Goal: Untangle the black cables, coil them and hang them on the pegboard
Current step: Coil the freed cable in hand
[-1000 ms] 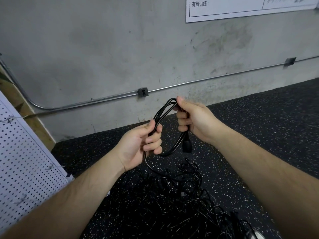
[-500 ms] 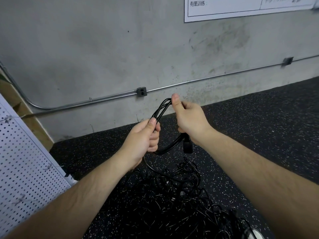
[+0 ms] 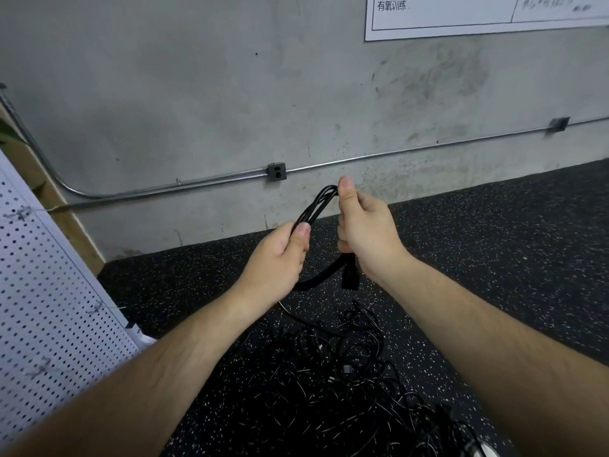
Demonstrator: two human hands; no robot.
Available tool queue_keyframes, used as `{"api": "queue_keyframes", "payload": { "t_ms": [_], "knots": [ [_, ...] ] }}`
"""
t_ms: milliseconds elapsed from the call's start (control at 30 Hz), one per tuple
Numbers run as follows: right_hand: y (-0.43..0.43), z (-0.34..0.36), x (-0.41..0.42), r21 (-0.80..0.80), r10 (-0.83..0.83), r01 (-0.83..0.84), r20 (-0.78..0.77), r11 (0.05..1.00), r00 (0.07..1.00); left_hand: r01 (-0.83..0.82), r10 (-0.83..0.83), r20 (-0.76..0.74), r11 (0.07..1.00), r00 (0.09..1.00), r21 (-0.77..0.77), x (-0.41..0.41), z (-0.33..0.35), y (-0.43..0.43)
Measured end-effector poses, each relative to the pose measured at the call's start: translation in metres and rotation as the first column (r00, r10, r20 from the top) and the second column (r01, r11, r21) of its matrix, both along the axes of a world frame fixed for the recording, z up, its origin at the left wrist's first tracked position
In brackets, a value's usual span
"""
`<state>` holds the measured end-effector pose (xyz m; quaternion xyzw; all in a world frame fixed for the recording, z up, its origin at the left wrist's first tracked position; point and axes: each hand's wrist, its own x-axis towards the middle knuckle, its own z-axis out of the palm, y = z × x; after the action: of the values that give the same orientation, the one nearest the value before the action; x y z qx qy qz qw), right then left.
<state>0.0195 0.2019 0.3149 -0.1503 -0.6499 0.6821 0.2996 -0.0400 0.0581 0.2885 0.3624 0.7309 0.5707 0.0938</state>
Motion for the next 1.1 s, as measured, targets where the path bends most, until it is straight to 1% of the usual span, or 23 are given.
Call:
{"api": "queue_keyframes", "payload": {
  "t_ms": [33,100,167,233,300,367,433,467,533,567,633,700,733,767,833,867,933,1000,1033,1067,1100],
  "knots": [
    [0.002,-0.003,0.001,0.051,0.044,-0.044,0.003,0.998,0.999,0.06,-0.059,0.081,0.998,0.995,-0.008,0.001,-0.001,-0.003],
    [0.003,-0.007,0.0,0.111,0.096,-0.098,0.028,0.989,0.995,0.095,-0.09,0.156,0.995,0.984,-0.02,0.003,-0.001,-0.008],
    [0.002,-0.009,-0.003,0.146,0.119,-0.123,0.031,0.982,0.992,0.066,-0.069,0.179,0.998,0.981,0.02,0.004,0.006,-0.011],
    [-0.001,-0.006,-0.005,0.172,0.119,-0.12,0.021,0.978,0.993,0.033,-0.042,0.162,0.998,0.986,0.056,0.001,0.012,-0.012],
    [-0.003,-0.004,-0.006,0.147,0.125,-0.124,0.006,0.981,0.992,0.049,-0.055,0.171,0.998,0.984,0.036,-0.002,0.016,-0.012],
    [-0.006,-0.005,-0.008,0.13,0.103,-0.103,0.001,0.986,0.995,0.123,-0.126,0.256,0.992,0.958,0.03,0.0,0.015,-0.012],
    [-0.012,-0.004,-0.01,0.159,0.071,-0.069,-0.002,0.985,0.998,0.174,-0.186,0.346,0.983,0.92,0.066,0.001,0.012,-0.009],
    [-0.014,-0.003,-0.011,0.165,0.07,-0.067,-0.011,0.984,0.997,0.169,-0.192,0.372,0.981,0.908,0.093,0.001,0.012,-0.008],
    [-0.013,-0.002,-0.011,0.13,0.117,-0.112,-0.03,0.985,0.993,0.137,-0.181,0.374,0.981,0.91,0.139,-0.004,0.013,-0.007],
    [-0.01,-0.003,-0.011,0.122,0.147,-0.145,-0.003,0.982,0.989,0.123,-0.174,0.363,0.979,0.915,0.16,-0.006,0.016,-0.008],
    [0.0,-0.013,-0.009,0.143,0.175,-0.193,0.128,0.971,0.976,0.101,-0.17,0.354,0.973,0.92,0.206,-0.011,0.021,-0.01],
    [0.008,-0.027,-0.007,0.117,0.208,-0.239,0.23,0.964,0.951,0.076,-0.163,0.362,0.967,0.918,0.244,-0.016,0.026,-0.012],
    [0.012,-0.036,-0.005,0.105,0.259,-0.302,0.302,0.947,0.917,0.062,-0.157,0.37,0.964,0.916,0.258,-0.019,0.028,-0.014],
    [0.015,-0.045,-0.002,0.114,0.331,-0.407,0.405,0.906,0.852,0.05,-0.153,0.377,0.962,0.914,0.269,-0.021,0.029,-0.016],
    [0.021,-0.067,0.004,0.13,0.446,-0.646,0.622,0.752,0.644,0.034,-0.151,0.388,0.956,0.909,0.293,-0.027,0.031,-0.02],
    [0.021,-0.077,0.007,0.127,0.472,-0.732,0.688,0.669,0.551,0.029,-0.153,0.391,0.952,0.908,0.305,-0.03,0.032,-0.022],
    [0.017,-0.088,0.013,0.083,0.498,-0.821,0.759,0.565,0.419,0.017,-0.15,0.393,0.947,0.907,0.321,-0.035,0.034,-0.026],
    [0.013,-0.094,0.016,0.079,0.474,-0.872,0.814,0.483,0.336,0.007,-0.145,0.395,0.943,0.907,0.332,-0.039,0.035,-0.03],
    [0.01,-0.096,0.014,0.099,0.439,-0.886,0.841,0.452,0.317,0.002,-0.143,0.396,0.942,0.907,0.336,-0.04,0.035,-0.033],
    [0.01,-0.096,0.016,0.131,0.394,-0.897,0.865,0.422,0.312,-0.003,-0.14,0.398,0.941,0.907,0.338,-0.042,0.034,-0.035],
    [0.012,-0.096,0.017,0.181,0.332,-0.895,0.883,0.408,0.33,-0.008,-0.136,0.398,0.941,0.907,0.34,-0.044,0.034,-0.038]
  ]
}}
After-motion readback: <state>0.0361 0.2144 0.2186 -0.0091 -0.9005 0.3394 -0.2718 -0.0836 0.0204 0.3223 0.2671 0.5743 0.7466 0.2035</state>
